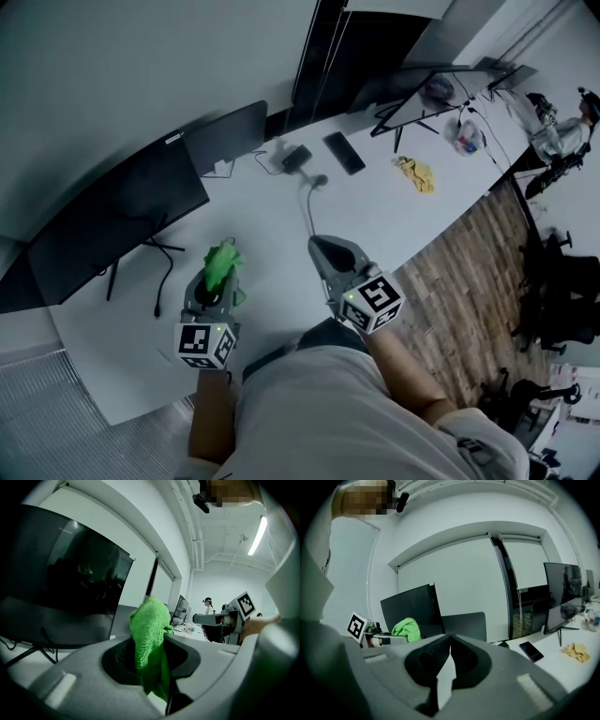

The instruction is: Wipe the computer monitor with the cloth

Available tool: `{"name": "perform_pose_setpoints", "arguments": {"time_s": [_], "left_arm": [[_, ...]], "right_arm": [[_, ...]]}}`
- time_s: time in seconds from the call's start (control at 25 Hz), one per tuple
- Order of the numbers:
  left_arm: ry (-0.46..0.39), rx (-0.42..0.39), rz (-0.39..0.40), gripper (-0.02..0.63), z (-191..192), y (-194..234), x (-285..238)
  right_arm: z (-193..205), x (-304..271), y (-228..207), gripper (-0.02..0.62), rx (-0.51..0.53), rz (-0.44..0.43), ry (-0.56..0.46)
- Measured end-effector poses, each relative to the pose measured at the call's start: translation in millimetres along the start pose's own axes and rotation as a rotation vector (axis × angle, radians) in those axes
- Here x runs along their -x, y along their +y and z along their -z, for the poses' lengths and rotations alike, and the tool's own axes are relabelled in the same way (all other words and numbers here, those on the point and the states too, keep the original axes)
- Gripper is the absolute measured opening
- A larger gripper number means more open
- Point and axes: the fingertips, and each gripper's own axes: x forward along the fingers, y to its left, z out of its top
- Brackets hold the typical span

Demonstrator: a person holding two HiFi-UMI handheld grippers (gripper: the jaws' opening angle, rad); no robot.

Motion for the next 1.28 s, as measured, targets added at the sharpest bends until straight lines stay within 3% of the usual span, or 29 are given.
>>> {"name": "perform_pose_setpoints", "arguments": {"time_s": [0.4, 0.56, 1.0, 1.2, 1.28], "left_arm": [[-0.132, 0.127, -0.053, 0.104, -47.1, 10.9, -48.3], [-0.23, 0.226, -0.053, 0.104, -72.5, 8.0, -70.5], [-0.511, 0.483, 0.056, 0.103, -155.2, 8.7, -117.3], [-0.61, 0.583, 0.087, 0.103, -176.4, 17.3, -129.2], [-0.667, 0.662, 0.127, 0.103, -183.3, 19.9, -132.0]], "right_arm": [[-0.3, -19.0, -23.9, 0.003, 0.024, -0.095, 0.066], [-3.2, -19.8, -40.1, 0.003, 0.035, -0.126, 0.079], [-7.3, -19.7, -81.1, 0.003, 0.05, -0.168, 0.1], [-9.9, -18.8, -97.4, 0.003, 0.06, -0.181, 0.106], [-12.2, -19.4, -104.1, 0.003, 0.061, -0.185, 0.106]]}}
